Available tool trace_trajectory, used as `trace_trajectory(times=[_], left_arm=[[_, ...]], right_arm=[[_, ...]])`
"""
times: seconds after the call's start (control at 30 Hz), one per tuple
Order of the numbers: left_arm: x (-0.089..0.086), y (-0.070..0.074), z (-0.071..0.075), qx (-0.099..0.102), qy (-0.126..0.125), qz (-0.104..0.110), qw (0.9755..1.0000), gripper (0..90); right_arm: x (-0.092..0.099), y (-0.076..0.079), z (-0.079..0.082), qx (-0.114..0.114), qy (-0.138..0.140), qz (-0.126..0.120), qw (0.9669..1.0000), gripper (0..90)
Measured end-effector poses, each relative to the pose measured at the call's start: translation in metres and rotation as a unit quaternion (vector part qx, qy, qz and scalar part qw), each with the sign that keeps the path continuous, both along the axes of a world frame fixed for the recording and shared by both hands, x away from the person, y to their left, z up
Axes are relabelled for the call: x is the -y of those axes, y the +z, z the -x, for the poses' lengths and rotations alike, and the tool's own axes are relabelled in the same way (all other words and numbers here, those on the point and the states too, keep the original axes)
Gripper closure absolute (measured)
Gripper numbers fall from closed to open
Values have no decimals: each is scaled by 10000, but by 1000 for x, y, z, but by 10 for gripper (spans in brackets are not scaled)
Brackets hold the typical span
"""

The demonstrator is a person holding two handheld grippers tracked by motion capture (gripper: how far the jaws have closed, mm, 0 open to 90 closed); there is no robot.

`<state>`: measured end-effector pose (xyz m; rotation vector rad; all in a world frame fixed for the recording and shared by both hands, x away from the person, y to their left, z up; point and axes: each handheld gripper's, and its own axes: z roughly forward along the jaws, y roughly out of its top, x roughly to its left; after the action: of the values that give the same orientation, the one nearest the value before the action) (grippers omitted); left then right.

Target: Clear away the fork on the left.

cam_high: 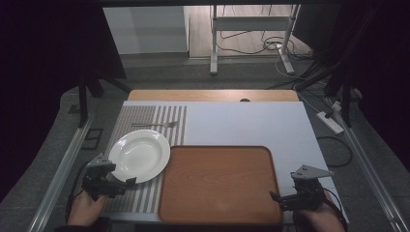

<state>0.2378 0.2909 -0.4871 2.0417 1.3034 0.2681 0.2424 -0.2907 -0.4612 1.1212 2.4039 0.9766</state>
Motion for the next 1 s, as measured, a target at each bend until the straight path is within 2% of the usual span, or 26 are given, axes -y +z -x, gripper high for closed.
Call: trace_trajectory(times=[0.37,0.57,0.63,0.83,1.0], left_arm=[[-1,4,-22,-72,45,27,10000,0],[2,7,-33,-78,114,-43,9999,2],[4,9,-40,-81,168,-140,9997,5],[7,8,-53,-127,177,-174,9996,12],[7,7,-61,-179,146,-113,9997,9]], right_arm=[[0,0,0,-22,-7,-3,10000,9],[0,0,0,-24,-4,-1,10000,8],[0,0,0,-25,-6,-8,10000,9],[0,0,0,-28,-5,-13,10000,9],[0,0,-1,-30,-4,-9,10000,9]])
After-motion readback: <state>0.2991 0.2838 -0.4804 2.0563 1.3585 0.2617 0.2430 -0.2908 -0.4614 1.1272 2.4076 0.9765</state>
